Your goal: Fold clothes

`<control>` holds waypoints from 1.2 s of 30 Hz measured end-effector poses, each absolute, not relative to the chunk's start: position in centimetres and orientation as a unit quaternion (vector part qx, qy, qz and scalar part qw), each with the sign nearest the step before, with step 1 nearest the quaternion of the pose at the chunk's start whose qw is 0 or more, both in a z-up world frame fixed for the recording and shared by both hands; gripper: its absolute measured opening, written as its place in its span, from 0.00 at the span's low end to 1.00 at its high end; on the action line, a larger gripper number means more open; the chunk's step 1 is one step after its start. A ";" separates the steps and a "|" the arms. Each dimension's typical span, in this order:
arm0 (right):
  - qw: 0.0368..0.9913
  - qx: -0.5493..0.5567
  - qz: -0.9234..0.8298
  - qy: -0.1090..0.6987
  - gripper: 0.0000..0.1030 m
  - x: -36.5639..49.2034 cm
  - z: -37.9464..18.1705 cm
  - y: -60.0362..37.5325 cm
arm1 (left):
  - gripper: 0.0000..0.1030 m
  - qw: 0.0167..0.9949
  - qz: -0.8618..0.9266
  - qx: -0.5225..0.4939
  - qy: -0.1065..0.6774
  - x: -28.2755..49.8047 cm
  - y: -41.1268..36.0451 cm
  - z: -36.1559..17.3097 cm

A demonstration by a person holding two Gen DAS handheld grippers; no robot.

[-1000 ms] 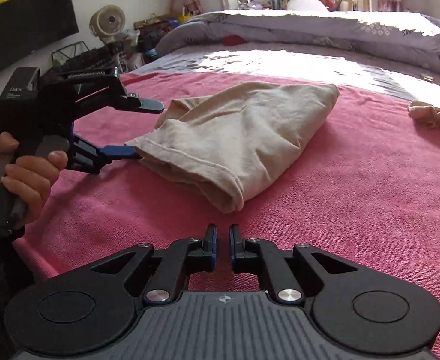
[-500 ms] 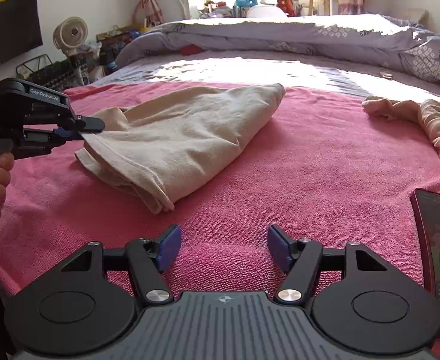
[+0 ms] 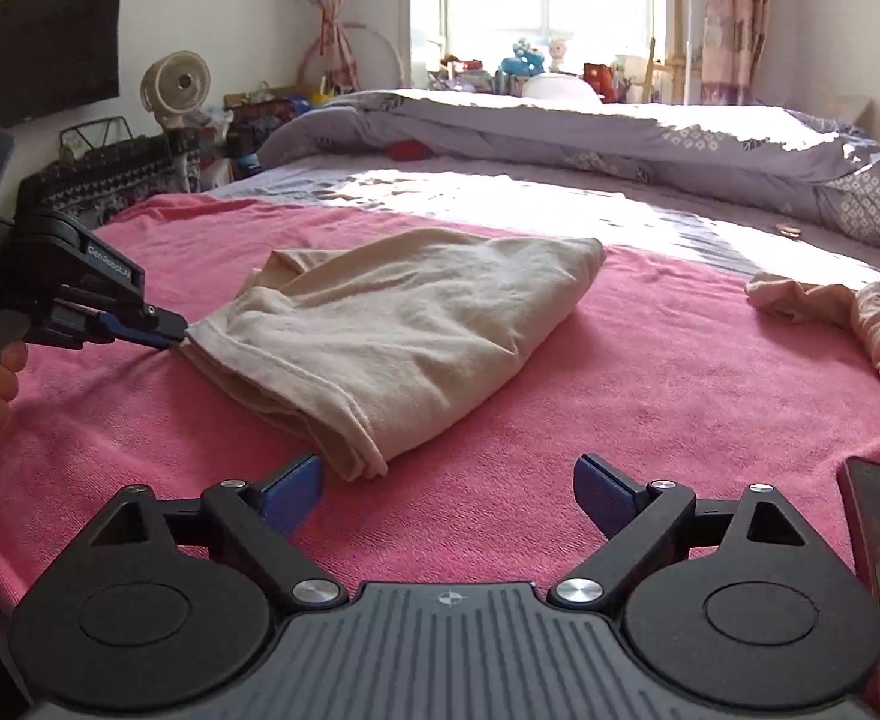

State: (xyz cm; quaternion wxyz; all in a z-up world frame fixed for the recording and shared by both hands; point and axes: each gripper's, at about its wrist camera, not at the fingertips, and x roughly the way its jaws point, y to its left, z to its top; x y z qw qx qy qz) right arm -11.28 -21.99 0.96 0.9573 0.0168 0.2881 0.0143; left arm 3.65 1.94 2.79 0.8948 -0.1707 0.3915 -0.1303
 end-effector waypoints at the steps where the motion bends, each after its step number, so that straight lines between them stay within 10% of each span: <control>1: 0.953 0.024 0.032 0.302 0.69 -10.7 0.9 -21.7 | 0.12 0.893 -0.142 -0.180 0.388 3.4 2.1 3.2; 3: 0.942 0.050 0.071 0.324 0.39 -9.9 0.8 -21.1 | 0.12 0.889 -0.170 -0.192 0.379 3.1 2.1 4.0; 7: 0.939 0.040 0.136 0.314 0.36 -10.4 1.4 -19.4 | 0.12 0.887 -0.241 -0.171 0.354 3.0 0.3 5.7; 24: 0.962 0.107 0.090 0.234 0.71 -11.1 4.5 -22.9 | 0.11 0.889 -0.229 -0.070 0.390 2.6 -1.4 2.0; 36: 0.950 0.014 0.098 0.297 0.66 -12.3 -0.2 -20.7 | 0.27 0.928 -0.153 -0.031 0.338 2.4 -1.3 8.0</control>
